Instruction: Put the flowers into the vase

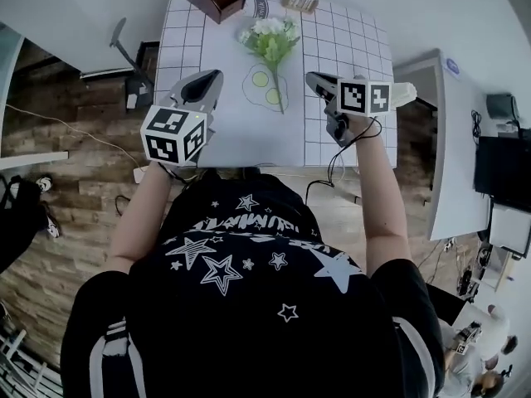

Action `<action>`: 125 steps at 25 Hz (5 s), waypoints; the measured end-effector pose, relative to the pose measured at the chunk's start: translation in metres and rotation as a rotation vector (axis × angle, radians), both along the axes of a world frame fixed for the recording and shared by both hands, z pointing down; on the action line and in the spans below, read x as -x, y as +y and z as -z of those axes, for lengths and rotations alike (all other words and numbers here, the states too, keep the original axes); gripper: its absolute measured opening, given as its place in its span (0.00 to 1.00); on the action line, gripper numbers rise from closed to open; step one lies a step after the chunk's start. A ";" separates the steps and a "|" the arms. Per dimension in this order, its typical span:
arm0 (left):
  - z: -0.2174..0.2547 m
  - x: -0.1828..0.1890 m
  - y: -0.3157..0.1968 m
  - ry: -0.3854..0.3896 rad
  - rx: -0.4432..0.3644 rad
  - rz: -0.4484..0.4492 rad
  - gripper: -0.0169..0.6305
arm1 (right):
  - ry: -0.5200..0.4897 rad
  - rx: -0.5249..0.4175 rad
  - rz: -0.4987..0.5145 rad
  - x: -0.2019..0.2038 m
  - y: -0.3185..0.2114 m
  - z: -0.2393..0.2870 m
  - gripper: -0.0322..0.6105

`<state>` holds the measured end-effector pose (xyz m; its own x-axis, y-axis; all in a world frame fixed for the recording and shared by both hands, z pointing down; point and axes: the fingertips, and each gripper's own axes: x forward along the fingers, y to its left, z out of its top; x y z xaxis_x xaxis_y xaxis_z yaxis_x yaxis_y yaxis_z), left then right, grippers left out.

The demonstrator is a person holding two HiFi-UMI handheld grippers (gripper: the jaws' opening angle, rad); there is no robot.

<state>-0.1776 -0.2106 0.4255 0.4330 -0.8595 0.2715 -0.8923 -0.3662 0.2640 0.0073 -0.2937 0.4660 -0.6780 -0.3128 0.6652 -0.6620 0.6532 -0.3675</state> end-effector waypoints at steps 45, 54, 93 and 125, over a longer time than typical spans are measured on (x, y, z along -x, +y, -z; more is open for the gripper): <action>-0.013 0.018 0.019 -0.071 0.061 0.227 0.04 | 0.210 0.319 0.093 0.076 -0.041 -0.126 0.14; -0.014 0.020 0.004 -0.066 0.045 0.124 0.04 | -0.115 0.374 -0.024 0.089 -0.029 -0.087 0.14; 0.028 -0.121 -0.028 -0.030 -0.085 -0.290 0.04 | -0.394 -0.425 -0.173 -0.063 0.001 0.180 0.14; 0.027 -0.418 -0.101 -0.179 -0.164 -0.309 0.57 | -0.543 -0.618 -0.092 -0.298 -0.100 0.248 0.14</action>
<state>0.2403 -0.3116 0.3985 0.6364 -0.7343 0.2361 -0.7601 -0.6491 0.0300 0.3048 -0.3935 0.2176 -0.8091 -0.5848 -0.0582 -0.5565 0.7941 -0.2442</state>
